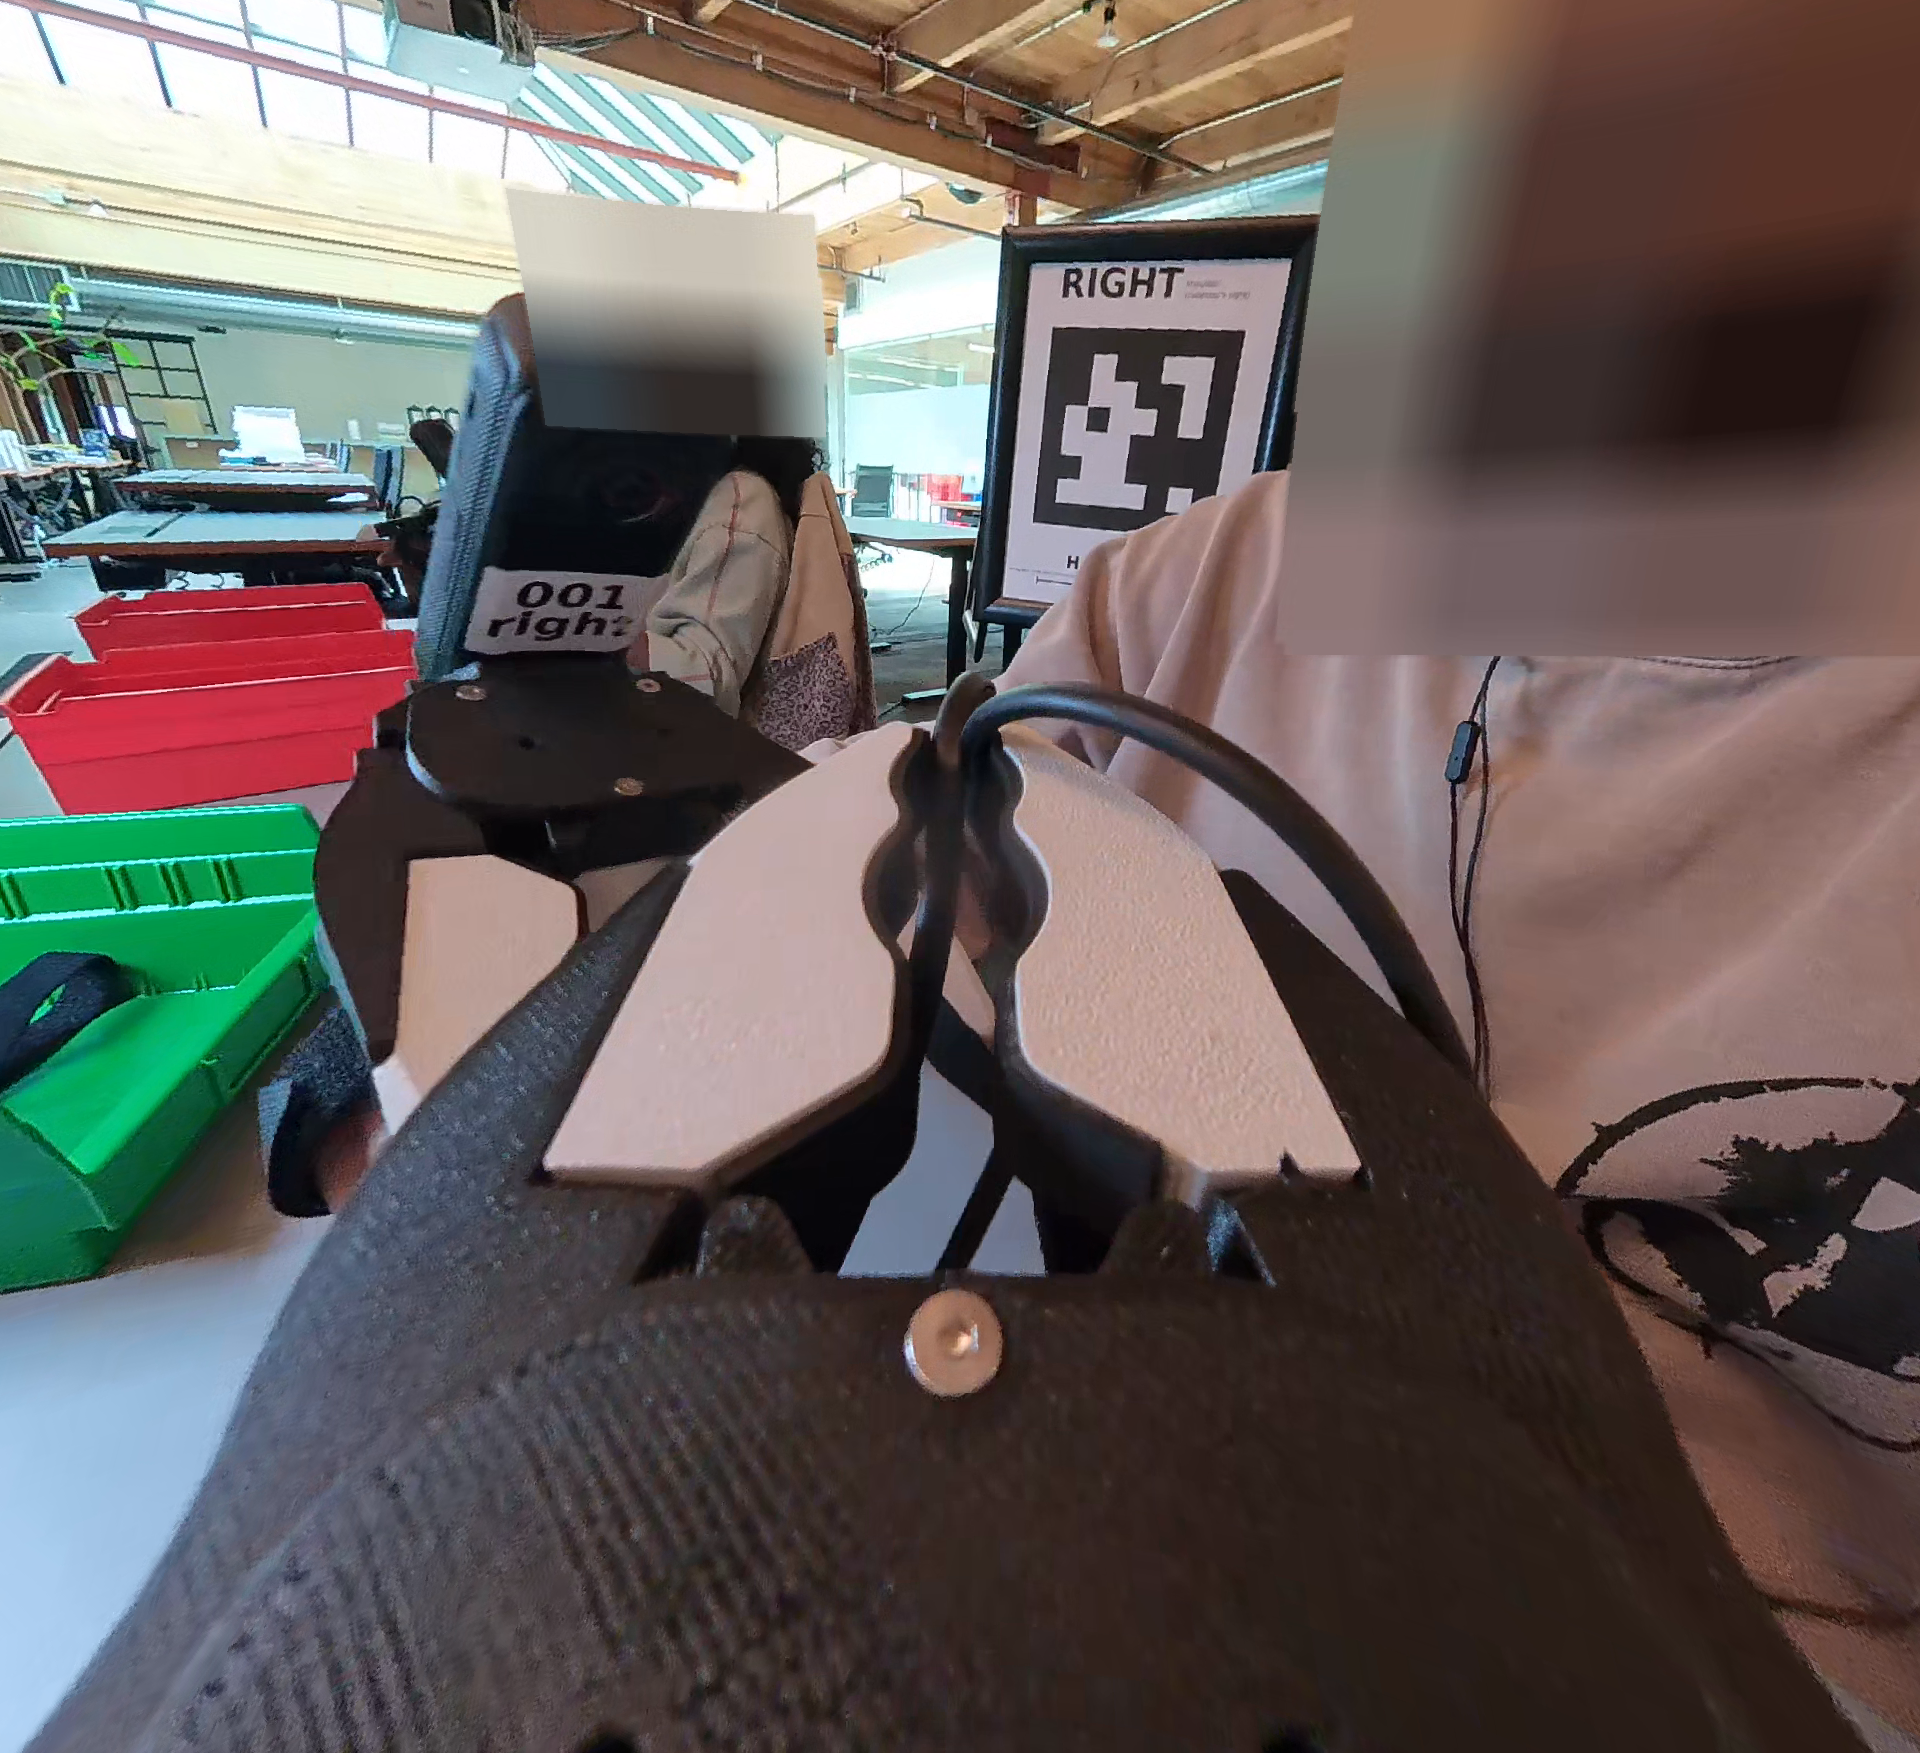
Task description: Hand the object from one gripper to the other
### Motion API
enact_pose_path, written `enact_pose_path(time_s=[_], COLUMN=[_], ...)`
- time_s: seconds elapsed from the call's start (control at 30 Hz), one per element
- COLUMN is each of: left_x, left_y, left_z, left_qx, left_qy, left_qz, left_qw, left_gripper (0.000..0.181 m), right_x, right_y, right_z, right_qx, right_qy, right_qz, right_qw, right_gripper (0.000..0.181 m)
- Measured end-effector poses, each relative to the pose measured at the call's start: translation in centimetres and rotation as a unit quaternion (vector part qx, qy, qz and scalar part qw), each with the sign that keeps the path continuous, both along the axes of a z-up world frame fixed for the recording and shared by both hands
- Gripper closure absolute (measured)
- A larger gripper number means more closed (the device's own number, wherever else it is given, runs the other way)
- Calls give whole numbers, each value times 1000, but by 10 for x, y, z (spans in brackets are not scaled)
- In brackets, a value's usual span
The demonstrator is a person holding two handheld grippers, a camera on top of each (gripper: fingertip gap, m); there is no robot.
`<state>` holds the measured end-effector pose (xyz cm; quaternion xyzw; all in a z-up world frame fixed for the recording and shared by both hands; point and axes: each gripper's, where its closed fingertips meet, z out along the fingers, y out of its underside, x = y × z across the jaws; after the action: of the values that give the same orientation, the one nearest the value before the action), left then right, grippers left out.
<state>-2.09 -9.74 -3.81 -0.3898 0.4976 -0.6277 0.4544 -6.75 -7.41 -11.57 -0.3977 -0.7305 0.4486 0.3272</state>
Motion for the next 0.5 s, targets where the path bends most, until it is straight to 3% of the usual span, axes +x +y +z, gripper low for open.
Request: enact_pose_path(time_s=[0.07, 0.17, 0.27, 0.5], left_x=[2, 1, -2, -12], left_y=[-1, 2, 7, 16], left_z=[-1, 1, 5, 14], left_qx=[-6, -6, -12, -23], left_qy=[2, -2, -14, -42], left_qz=[-5, 5, 22, 41], left_qw=[1000, 1000, 1000, 998], left_gripper=[171, 172, 172, 172], right_x=[-3, -9, -14, -17], right_y=[-2, 11, 17, 30], right_z=[-2, 4, 7, 18], right_qx=[7, 2, -10, -13], right_qy=[4, 23, 40, 85], right_qz=[-4, -39, -67, -99], right_qw=[1000, 999, 997, 991], right_gripper=[100, 129, 137, 178])
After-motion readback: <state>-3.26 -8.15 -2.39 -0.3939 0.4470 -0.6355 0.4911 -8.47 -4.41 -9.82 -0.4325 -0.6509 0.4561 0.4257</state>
